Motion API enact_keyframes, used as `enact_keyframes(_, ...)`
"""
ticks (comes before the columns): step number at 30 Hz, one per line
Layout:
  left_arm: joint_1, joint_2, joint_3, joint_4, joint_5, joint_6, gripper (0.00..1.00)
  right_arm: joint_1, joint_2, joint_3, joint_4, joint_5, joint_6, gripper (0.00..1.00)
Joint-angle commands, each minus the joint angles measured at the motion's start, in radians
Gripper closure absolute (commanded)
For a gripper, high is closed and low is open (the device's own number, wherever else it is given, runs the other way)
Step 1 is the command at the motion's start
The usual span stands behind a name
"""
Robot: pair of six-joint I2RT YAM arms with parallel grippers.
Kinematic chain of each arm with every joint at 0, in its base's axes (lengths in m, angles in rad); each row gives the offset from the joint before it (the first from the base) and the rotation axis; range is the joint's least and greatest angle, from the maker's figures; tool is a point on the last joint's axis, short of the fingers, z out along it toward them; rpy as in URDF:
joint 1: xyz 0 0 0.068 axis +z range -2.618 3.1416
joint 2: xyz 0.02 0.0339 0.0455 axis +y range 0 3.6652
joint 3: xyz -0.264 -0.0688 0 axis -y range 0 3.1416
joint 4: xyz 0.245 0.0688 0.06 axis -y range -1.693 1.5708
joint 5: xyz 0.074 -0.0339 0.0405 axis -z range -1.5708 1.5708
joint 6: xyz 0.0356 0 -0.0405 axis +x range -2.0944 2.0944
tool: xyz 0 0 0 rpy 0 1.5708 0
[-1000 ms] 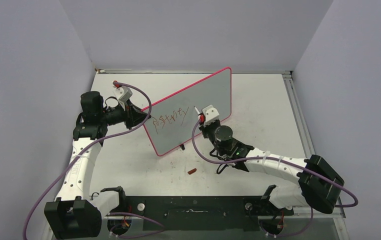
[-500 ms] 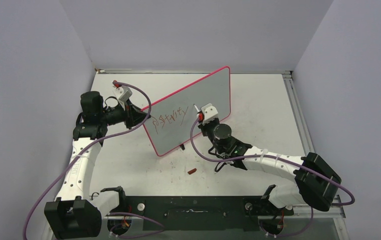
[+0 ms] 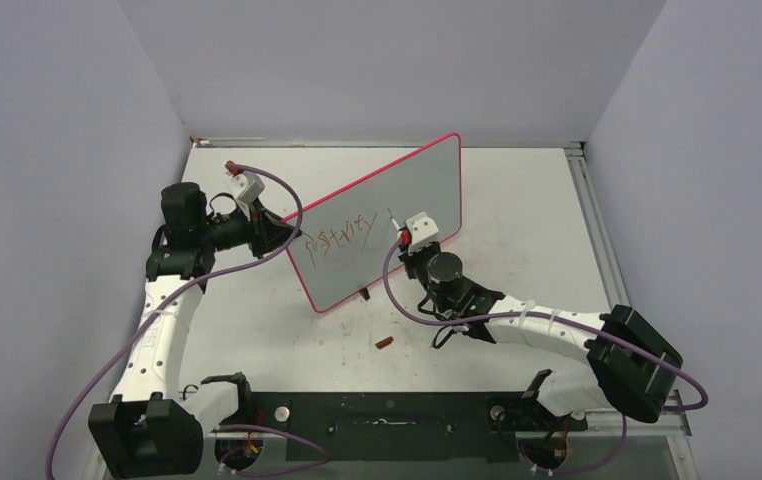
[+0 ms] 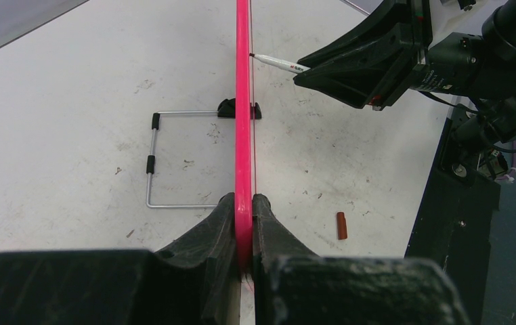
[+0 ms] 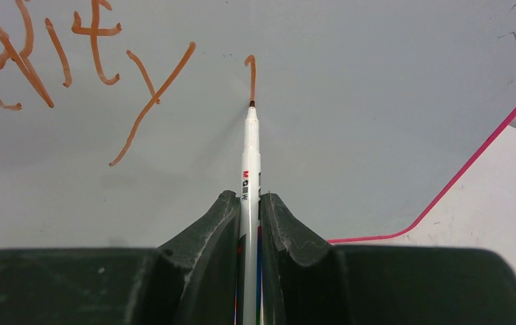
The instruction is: Write a sentence on the whiteboard
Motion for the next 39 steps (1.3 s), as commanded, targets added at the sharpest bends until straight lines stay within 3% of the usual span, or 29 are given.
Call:
enact_keyframes(1, -0.004, 0.007, 0.014, -0.047, -0.001, 0.057, 1.0, -0.01, -0.001, 0.008, 0.031, 0.018, 0.007, 0.95)
enact_keyframes(14, -0.004, 0.004, 0.013, -0.046, -0.001, 0.057, 1.0, -0.024, 0.0, 0.091, 0.063, 0.033, -0.07, 0.95)
enact_keyframes(39, -0.004, 0.001, 0.012, -0.047, 0.0, 0.059, 1.0, -0.035, 0.029, 0.02, 0.034, 0.049, -0.011, 0.95)
